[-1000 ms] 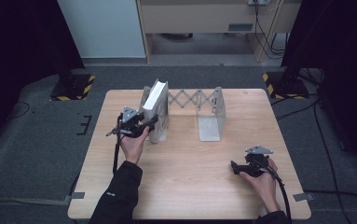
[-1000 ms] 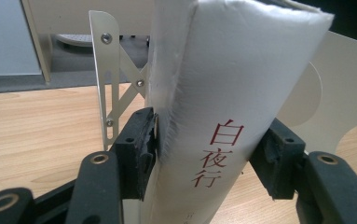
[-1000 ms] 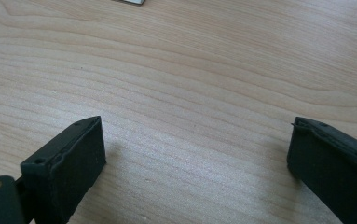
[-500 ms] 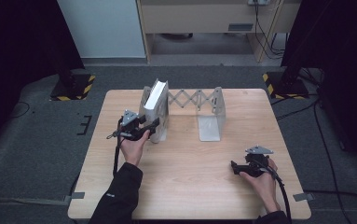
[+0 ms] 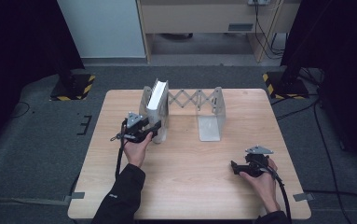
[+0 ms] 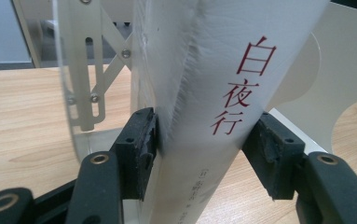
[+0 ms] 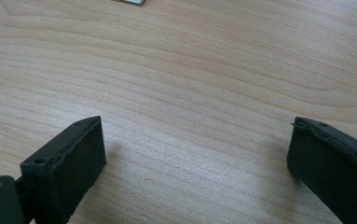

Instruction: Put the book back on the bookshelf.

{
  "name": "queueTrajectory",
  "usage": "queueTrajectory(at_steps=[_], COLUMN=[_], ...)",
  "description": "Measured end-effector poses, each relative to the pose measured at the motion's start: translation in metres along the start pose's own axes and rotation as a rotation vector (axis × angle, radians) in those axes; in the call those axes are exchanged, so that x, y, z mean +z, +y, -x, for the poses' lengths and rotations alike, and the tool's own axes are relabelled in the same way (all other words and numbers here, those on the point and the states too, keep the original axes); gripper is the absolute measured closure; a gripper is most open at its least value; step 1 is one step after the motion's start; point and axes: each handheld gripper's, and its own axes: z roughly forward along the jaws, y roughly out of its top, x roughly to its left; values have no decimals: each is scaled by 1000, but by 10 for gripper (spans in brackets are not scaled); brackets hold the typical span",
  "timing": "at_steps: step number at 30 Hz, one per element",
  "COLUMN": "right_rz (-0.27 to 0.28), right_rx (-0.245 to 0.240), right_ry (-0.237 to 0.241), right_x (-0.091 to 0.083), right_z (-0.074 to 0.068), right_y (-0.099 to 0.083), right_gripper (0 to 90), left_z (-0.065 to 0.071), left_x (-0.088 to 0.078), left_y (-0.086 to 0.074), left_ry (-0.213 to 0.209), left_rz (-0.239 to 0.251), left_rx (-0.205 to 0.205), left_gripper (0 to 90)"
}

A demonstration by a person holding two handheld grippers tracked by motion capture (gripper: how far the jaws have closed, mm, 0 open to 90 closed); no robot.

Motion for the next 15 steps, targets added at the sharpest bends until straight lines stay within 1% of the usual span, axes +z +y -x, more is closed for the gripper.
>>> queueTrajectory(at_steps=[4, 9, 12, 15], right_rz=[0, 0, 0, 0], right_rx=[0, 0, 0, 0], right_ry=[0, 0, 0, 0], right_x=[0, 0, 0, 0], right_z=[0, 0, 0, 0], right_y=[0, 0, 0, 0], right_gripper=[46, 46, 46, 46], left_z=[3, 11, 13, 14], left_x=[3, 11, 15, 18], left_y=[1, 3, 4, 4], left_ry=[-3, 8, 0, 1], left_rz=[-2, -7, -12, -10], left_rx=[5, -4, 0, -1], left_gripper=[434, 420, 404, 398])
